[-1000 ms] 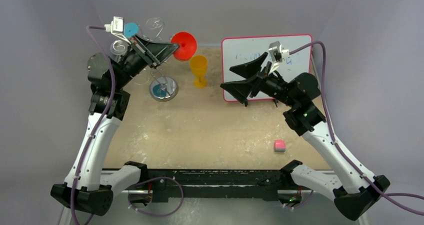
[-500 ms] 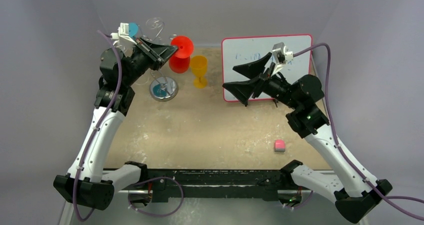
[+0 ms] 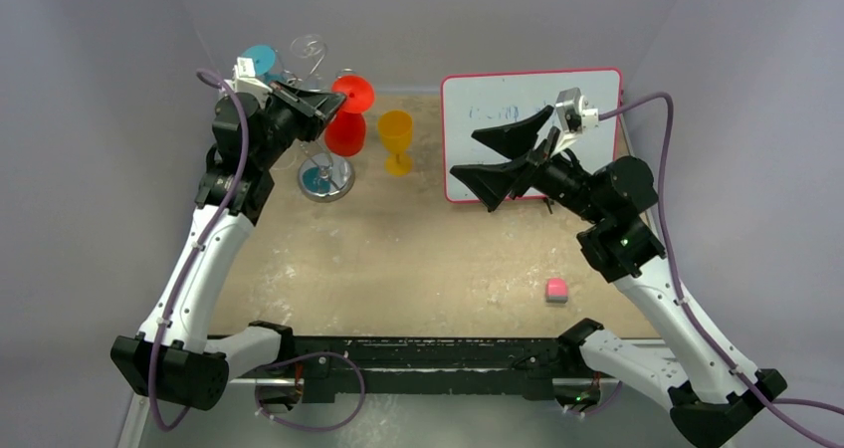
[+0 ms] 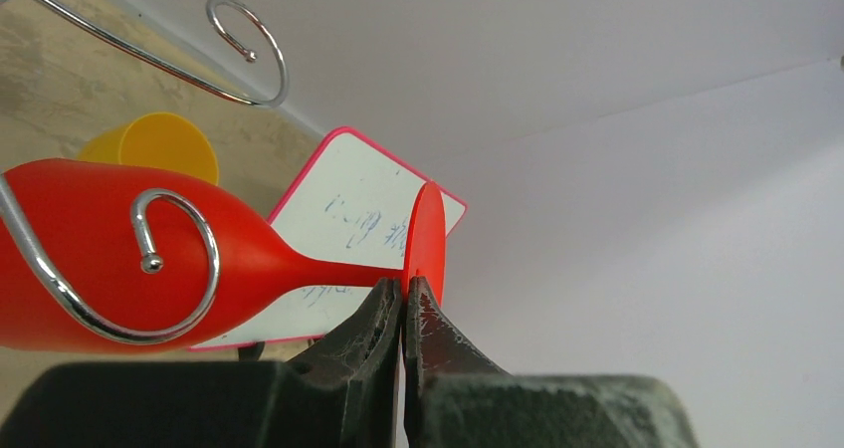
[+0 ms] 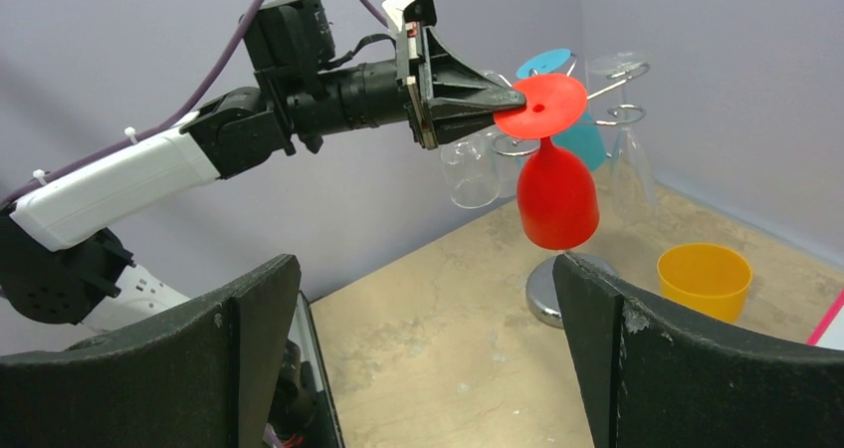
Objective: Place the wine glass upside down on the wine glass rack
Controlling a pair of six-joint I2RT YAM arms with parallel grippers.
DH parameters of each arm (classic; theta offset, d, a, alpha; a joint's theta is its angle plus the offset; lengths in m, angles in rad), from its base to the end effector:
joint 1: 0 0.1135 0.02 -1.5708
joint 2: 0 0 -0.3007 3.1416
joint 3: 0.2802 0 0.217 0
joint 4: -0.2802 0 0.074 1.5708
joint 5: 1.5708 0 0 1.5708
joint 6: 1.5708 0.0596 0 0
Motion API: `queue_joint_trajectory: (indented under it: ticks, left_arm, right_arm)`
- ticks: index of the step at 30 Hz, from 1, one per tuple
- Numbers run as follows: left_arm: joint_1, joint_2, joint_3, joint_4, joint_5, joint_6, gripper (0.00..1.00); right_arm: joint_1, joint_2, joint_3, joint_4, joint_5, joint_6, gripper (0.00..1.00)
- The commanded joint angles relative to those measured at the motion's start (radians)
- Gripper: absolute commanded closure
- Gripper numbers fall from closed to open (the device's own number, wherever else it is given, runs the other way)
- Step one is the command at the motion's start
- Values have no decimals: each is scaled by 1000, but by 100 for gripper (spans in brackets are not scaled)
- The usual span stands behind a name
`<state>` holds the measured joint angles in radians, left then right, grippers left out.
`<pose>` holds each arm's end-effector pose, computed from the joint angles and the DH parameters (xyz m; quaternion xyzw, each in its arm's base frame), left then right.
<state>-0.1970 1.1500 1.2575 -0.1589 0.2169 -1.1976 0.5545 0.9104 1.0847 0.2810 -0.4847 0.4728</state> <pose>0.2231 -0.0576 0.4632 -0.2803 0.6682 -0.4998 0.4744 0.1081 0.0996 0.5020 -0.2244 0.5051 0.5153 0.6550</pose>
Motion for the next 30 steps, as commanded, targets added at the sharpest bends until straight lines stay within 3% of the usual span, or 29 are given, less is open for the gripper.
queue_joint_trajectory:
  ticks: [1,30]
  left_arm:
    - [1,-6,-2,32,-83,-35,100]
    - [1,-25,-39,-19,-324,-84,100]
  right_arm:
    - [4,-21,47,28,23,-20,0]
    - [3,-43,57,-4,32,-41,0]
